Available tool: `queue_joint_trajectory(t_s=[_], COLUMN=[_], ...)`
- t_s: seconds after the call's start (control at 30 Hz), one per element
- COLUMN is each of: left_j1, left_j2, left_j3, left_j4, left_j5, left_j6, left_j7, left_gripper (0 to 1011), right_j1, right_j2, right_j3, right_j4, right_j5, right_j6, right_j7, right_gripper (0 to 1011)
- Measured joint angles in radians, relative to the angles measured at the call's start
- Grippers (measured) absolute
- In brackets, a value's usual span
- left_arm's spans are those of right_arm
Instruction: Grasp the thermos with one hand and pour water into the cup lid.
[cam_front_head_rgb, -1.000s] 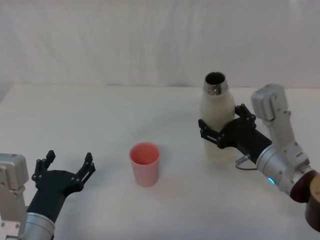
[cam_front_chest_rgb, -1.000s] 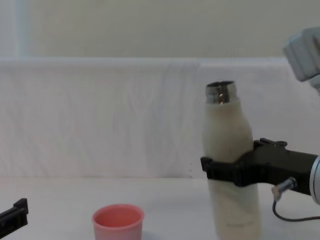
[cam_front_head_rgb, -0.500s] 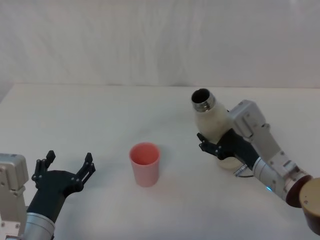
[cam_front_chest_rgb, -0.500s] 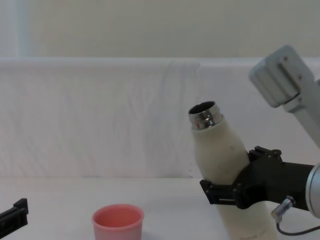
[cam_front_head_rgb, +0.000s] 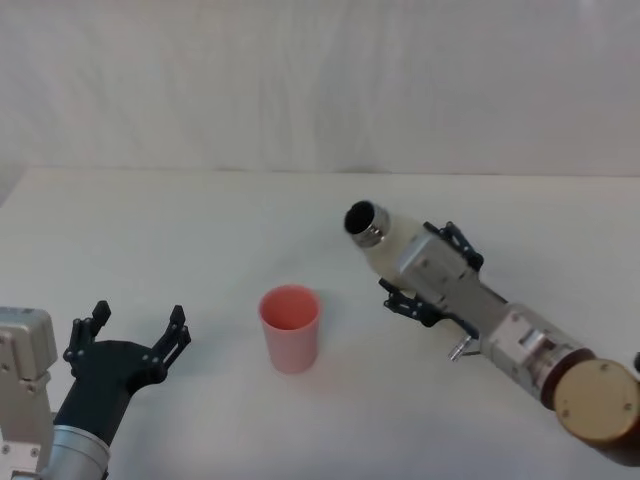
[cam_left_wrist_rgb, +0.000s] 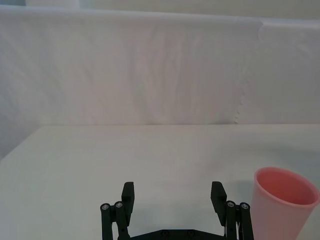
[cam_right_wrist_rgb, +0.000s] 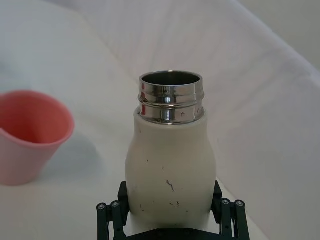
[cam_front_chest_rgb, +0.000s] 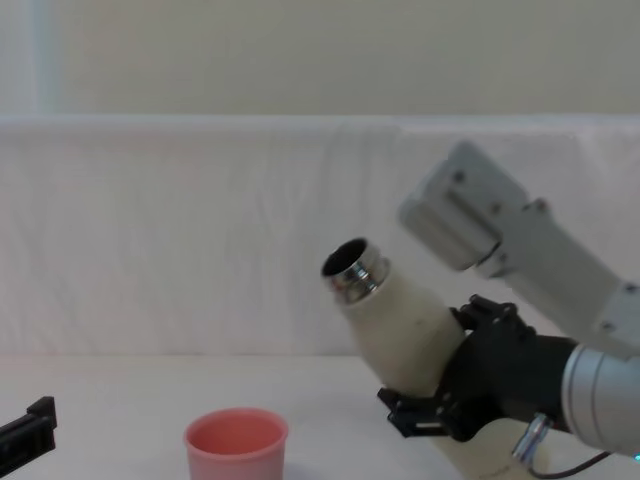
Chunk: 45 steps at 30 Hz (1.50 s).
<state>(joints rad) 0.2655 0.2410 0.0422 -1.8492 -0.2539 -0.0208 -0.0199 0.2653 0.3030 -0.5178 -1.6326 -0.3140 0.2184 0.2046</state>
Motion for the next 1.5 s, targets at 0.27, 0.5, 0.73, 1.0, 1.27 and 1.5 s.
queue_joint_trajectory(t_s=[0.27,0.5,0.73,1.0,1.27,1.5], left_j1=[0.000,0.000,0.000,0.000,0.000,0.000], left_j2=[0.000,0.000,0.000,0.000,0.000,0.000], left_j3=[0.000,0.000,0.000,0.000,0.000,0.000], left_j4=[0.000,0.000,0.000,0.000,0.000,0.000], left_j5=[0.000,0.000,0.000,0.000,0.000,0.000], left_j6=[0.000,0.000,0.000,0.000,0.000,0.000], left_j7=[0.000,0.000,0.000,0.000,0.000,0.000], left_gripper=[1001,1001,1001,1001,1001,1001], right_j1=[0.040,0.074,0.098,0.106,0.112,0.116], right_j2=[-0.006,-0.022,-0.034,-0.043,-0.055,-0.065], right_j3=[-0.053,-0.083,-0.103,-0.115,-0.123,-0.129], right_j4=[0.032,0.066,0.095,0.109,0.117,0.124], right_j5=[-0.117,-0.198,-0.267,-0.326,-0.382,-0.424], right_j6=[0.019,0.029,0.035,0.042,0.048,0.047], right_j7=[0.001,0.007,0.010,0.017,0.026,0.033], right_gripper=[957,957,957,957,957,957])
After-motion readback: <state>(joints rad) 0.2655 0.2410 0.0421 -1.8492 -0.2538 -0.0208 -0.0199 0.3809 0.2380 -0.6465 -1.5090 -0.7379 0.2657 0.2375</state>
